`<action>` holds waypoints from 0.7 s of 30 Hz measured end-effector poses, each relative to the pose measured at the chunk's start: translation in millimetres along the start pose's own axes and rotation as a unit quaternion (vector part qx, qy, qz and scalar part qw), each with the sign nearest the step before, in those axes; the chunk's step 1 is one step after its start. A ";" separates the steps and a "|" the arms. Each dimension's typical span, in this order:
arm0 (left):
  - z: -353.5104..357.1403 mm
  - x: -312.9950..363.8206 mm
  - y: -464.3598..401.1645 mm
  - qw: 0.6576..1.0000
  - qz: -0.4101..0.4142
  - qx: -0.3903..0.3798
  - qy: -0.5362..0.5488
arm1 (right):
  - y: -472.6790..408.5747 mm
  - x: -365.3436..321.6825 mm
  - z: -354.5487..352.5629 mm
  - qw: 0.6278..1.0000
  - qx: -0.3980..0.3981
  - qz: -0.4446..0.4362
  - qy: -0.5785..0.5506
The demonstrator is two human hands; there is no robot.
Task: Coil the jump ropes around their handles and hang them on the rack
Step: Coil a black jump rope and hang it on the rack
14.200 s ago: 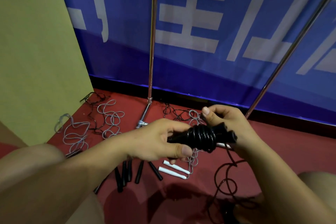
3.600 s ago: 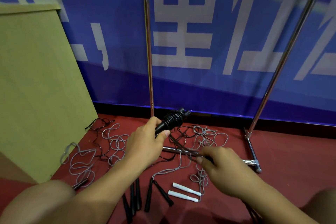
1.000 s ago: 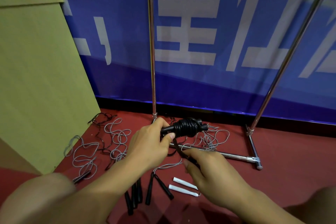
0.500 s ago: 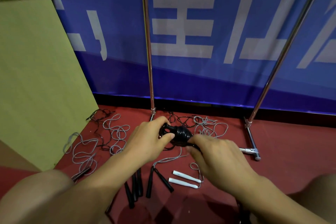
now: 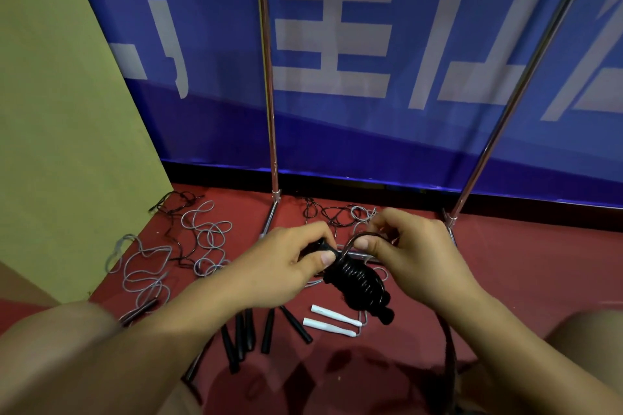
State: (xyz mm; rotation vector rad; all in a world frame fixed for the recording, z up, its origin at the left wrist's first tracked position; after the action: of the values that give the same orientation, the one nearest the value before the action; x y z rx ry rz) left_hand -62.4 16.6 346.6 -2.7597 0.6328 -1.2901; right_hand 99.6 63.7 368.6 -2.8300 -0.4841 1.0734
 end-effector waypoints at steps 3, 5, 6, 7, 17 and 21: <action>-6.5 6.7 -1.4 0.998 0.015 0.010 0.058 | -4.4 2.4 -2.1 1.000 0.002 -0.009 -0.008; -12.6 9.7 -1.7 0.993 0.023 0.022 0.116 | -6.7 2.7 -4.9 1.000 0.016 -0.025 0.004; -15.9 11.3 -1.7 0.989 0.026 0.030 0.142 | -7.0 0.0 -6.1 0.999 0.020 -0.039 0.010; -17.5 12.5 -2.0 0.984 0.024 0.035 0.172 | -7.0 -2.4 -7.4 0.998 0.025 -0.056 0.010; -12.2 -1.2 0.0 0.873 -0.058 0.074 0.479 | -0.5 -22.3 21.9 0.995 -0.041 -0.094 -0.020; -11.3 -3.9 -0.7 0.840 -0.072 0.106 0.527 | 16.1 -36.6 51.4 0.990 -0.071 -0.118 -0.034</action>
State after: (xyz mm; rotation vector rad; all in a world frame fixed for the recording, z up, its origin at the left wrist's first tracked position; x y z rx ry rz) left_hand -72.7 20.3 351.3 -1.7287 0.2281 -2.6853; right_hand 44.3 34.8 350.2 -2.7671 -0.9099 1.1304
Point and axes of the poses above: each hand's wrist, its own y-axis away from the middle knuckle, its own z-axis out of the palm, x = y × z, the point moved 9 cm from there along -y, towards the middle knuckle, and after that the axes turned 6 degrees about z, right-handed, at the moved point
